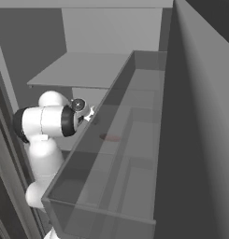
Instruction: Place the fish on the counter behind the older fish on the same shelf of the fridge to maintain FIFO order. Close the fridge door when finished.
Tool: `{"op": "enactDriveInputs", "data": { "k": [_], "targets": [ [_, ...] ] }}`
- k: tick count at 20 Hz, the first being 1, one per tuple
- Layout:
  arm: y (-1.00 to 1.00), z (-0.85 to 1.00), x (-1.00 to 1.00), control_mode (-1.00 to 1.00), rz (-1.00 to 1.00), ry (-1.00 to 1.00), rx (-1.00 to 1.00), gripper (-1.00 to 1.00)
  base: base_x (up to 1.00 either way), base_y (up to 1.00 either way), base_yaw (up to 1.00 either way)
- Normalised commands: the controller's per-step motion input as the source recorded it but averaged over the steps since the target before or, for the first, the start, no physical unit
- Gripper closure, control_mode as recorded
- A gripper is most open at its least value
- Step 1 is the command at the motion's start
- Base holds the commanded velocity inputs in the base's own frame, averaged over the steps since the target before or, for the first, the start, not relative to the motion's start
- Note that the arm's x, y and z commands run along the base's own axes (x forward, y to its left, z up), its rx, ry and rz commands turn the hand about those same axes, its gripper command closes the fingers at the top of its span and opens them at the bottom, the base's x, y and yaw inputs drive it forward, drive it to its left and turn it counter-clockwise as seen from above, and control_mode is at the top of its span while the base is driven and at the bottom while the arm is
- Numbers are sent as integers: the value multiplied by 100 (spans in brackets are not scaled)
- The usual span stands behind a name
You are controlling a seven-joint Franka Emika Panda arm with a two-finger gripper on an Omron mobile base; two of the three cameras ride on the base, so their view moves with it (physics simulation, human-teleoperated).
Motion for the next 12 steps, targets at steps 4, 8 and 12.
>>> {"op": "enactDriveInputs", "data": {
  "k": [4, 8, 12],
  "targets": [
    [0, -40, 22, -100, 0, -4, 0, 100, 0, 0, 0],
    [0, -41, 25, -100, 0, -3, 0, -100, 0, 0, 0],
    [0, -45, 23, -100, 0, 0, 0, -100, 0, 0, 0]
  ]
}}
